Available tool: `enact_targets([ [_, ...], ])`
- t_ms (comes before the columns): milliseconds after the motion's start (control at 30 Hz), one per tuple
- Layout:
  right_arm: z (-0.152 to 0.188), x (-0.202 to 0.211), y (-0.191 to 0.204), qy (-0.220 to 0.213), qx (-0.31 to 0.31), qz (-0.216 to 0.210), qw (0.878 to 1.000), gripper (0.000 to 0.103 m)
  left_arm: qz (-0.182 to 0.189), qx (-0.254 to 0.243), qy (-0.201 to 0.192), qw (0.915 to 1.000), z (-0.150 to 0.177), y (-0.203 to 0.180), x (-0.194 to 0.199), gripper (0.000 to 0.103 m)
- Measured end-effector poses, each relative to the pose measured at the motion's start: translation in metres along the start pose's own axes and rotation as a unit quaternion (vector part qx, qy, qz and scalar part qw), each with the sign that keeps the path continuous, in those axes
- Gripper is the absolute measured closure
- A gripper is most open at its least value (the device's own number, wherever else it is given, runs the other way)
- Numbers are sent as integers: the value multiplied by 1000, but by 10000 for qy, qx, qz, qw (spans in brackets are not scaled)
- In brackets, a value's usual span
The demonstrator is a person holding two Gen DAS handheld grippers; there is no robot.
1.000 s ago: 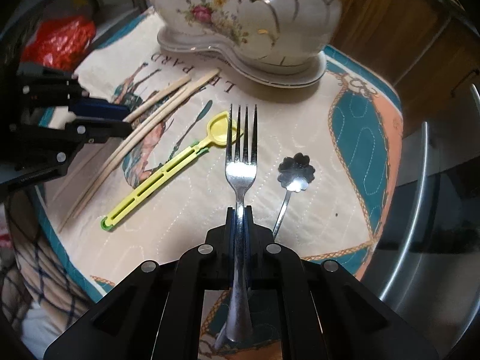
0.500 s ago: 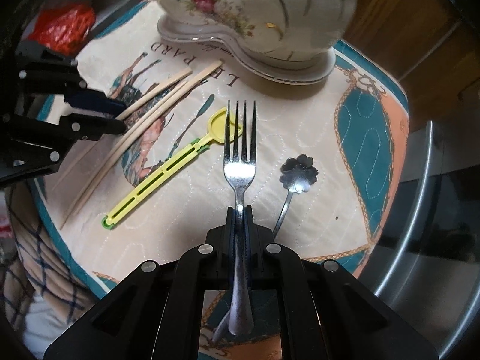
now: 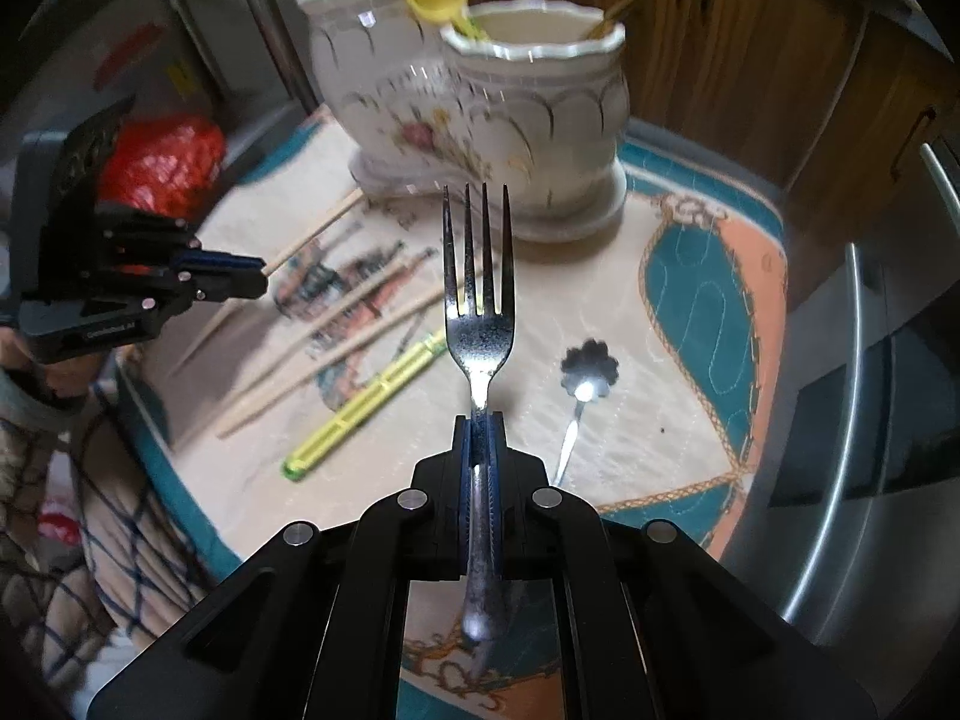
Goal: Organize utensils
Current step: 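Lift the chopstick with the left tool while the right tool lifts the silver fork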
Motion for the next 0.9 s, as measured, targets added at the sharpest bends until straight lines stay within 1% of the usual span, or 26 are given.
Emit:
enact_targets([
  [67, -5, 5, 2, -207, -34, -47, 9998, 97, -4, 79, -256, 9996, -5, 4, 14, 98],
  [133, -9, 6, 0, -376, -94, -81, 9992, 97, 79, 147, -614, 9980, -17, 2, 26, 98],
  [233, -14, 7, 3, -617, -204, -99, 9978, 97, 123, 309, -920, 9952, -29, -3, 35, 98],
  [300, -14, 8, 3, -712, -234, -105, 9971, 97, 192, 461, -1209, 9914, -37, -6, 43, 98],
  [367, -17, 12, 3, -898, -274, -87, 9955, 97, 221, 528, -1483, 9873, -44, -7, 48, 98],
  [467, -22, 19, 6, -1112, -310, -155, 9932, 97, 133, 513, -1854, 9812, -54, -3, 64, 98],
  [533, -26, 23, 5, -1236, -332, -144, 9917, 97, 32, 462, -2007, 9786, -61, -2, 68, 98],
  [733, -36, 32, 0, -1580, -416, -128, 9865, 97, -79, 386, -2214, 9744, -74, -4, 72, 98],
  [900, -41, 34, -1, -1723, -408, -109, 9841, 97, -238, 144, -2445, 9692, -84, -9, 77, 98],
])
Point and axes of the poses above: each gripper's, at about its wrist camera, not at the fingertips, and x roughly against the way its jaws point, y to its left, z to its underside, the point moved 9 cm from there along -x, roughly the way its jaws point, and after that the axes turned 14 degrees about -y, right-handed, at the moved point
